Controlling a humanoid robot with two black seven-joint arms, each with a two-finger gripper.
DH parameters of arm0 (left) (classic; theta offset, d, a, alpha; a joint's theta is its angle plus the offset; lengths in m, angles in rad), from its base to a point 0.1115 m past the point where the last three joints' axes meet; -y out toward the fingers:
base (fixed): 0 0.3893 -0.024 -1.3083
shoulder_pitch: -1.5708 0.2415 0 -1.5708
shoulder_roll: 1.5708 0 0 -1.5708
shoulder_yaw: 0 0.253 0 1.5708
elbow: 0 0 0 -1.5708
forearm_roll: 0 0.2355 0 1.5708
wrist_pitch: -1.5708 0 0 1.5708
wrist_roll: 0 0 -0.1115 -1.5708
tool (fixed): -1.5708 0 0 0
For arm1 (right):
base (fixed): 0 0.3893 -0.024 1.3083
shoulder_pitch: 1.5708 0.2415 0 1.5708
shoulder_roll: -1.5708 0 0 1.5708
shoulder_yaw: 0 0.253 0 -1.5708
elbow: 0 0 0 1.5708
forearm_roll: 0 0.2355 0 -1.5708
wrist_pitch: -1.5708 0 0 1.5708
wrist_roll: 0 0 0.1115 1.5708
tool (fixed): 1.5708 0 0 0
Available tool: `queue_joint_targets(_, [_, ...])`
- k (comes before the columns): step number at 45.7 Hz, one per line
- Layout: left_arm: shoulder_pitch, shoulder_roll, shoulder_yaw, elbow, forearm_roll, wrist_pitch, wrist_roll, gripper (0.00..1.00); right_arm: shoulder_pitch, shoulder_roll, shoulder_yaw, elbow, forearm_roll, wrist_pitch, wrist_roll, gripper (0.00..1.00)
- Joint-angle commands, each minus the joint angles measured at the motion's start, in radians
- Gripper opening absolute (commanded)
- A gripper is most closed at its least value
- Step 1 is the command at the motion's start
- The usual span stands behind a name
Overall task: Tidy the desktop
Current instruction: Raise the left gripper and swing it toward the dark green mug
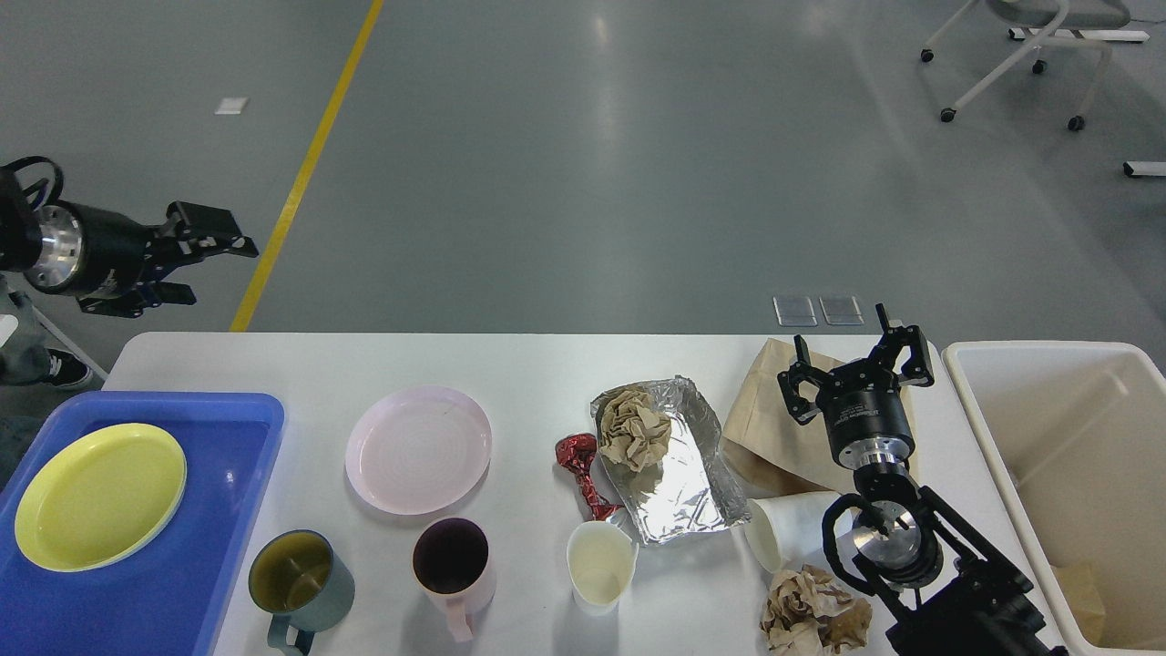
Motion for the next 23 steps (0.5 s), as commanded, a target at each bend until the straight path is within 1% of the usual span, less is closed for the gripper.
queue_joint_targets(1, [-0.15, -0.082, 0.206, -0.11, -0.021, 0.012, -0.009, 0.97, 0.0, -0.001, 0.0, -0.001, 0.0, 0.0, 0.0, 1.0])
queue_joint_targets(7, [-0.299, -0.118, 0.298, -0.236, -0.027, 0.001, -0.015, 0.97, 0.0, -0.001, 0.0, -0.001, 0.0, 0.0, 0.0, 1.0])
queue_joint_targets(9, [-0.347, -0.153, 0.333, -0.285, -0.03, 0.006, -0.015, 0.97, 0.0, 0.001, 0.0, 0.0, 0.0, 0.0, 0.0, 1.0])
queue_joint_targets(12, [-0.437, -0.208, 0.368, -0.355, -0.038, -0.008, -0.017, 0.97, 0.0, -0.001, 0.0, -0.001, 0.0, 0.0, 0.0, 1.0])
queue_joint_targets(18, [-0.571, -0.32, 0.448, -0.496, -0.13, -0.009, -0.002, 0.97, 0.0, 0.001, 0.0, -0.001, 0.0, 0.0, 0.0, 1.0])
queue_joint_targets(20, [-0.624, -0.358, 0.464, -0.548, -0.156, -0.009, 0.02, 0.97, 0.0, -0.001, 0.0, -0.001, 0.0, -0.001, 0.0, 1.0])
queue_joint_targets(23, [-0.695, -0.389, 0.477, -0.616, -0.216, -0.009, 0.101, 0.97, 0.0, -0.001, 0.0, -0.001, 0.0, -0.001, 0.0, 1.0])
